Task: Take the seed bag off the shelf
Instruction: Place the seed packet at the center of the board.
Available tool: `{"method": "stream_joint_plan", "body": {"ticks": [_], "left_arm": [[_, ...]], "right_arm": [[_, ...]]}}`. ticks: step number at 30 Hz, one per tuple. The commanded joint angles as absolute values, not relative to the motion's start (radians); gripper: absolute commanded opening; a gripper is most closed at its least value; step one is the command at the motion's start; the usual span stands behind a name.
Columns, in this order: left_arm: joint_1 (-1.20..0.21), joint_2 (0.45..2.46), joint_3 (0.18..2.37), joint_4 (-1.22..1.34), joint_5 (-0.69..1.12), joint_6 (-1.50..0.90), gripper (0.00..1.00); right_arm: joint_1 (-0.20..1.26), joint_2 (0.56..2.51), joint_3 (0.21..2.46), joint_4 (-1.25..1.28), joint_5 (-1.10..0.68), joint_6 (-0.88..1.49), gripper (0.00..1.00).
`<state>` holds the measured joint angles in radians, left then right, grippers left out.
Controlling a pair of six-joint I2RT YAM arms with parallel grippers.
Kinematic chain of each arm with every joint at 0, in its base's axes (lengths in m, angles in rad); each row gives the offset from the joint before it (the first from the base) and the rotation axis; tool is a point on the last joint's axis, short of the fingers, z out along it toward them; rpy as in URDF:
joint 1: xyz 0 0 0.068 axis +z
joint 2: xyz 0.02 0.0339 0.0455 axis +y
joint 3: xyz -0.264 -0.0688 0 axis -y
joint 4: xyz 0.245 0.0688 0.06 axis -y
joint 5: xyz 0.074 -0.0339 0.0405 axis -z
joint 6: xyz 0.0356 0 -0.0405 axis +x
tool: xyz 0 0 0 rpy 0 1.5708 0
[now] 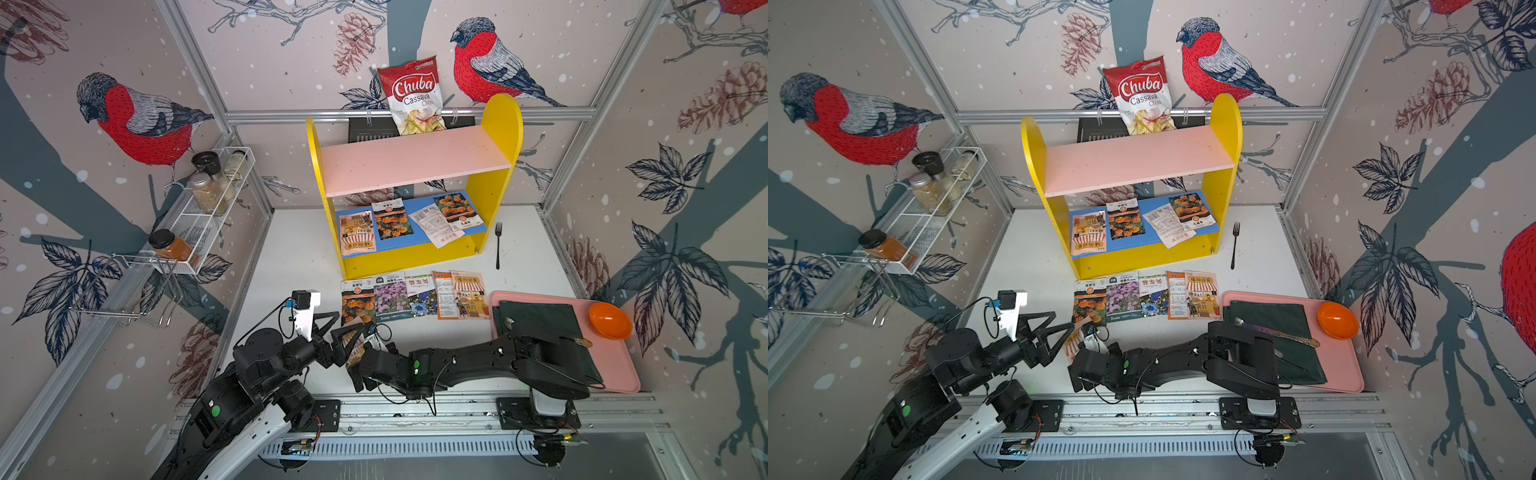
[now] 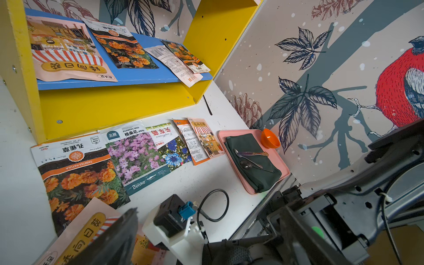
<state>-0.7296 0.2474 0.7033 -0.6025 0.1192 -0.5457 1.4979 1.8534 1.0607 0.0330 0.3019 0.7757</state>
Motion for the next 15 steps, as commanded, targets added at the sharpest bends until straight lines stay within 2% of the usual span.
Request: {"method": "stream_joint_plan", "body": {"ticks": [1, 10, 15], "left_arm": [[-0.727, 0.245, 0.712, -0.575, 0.107, -0.536, 0.96], [-0.727, 0.241, 0.707, -0.577, 0.106, -0.534, 0.96], [-0.727, 0.241, 0.704, -0.575, 0.105, -0.534, 0.96]], "right_arm": [[1.491, 1.874, 1.079, 0.03, 0.27, 0.74, 0.97], [1.464, 1.93, 1.116, 0.0, 0.292, 0.788, 0.94], [1.476, 1.991, 1.194, -0.133, 0.39, 0.843, 0.85]]}}
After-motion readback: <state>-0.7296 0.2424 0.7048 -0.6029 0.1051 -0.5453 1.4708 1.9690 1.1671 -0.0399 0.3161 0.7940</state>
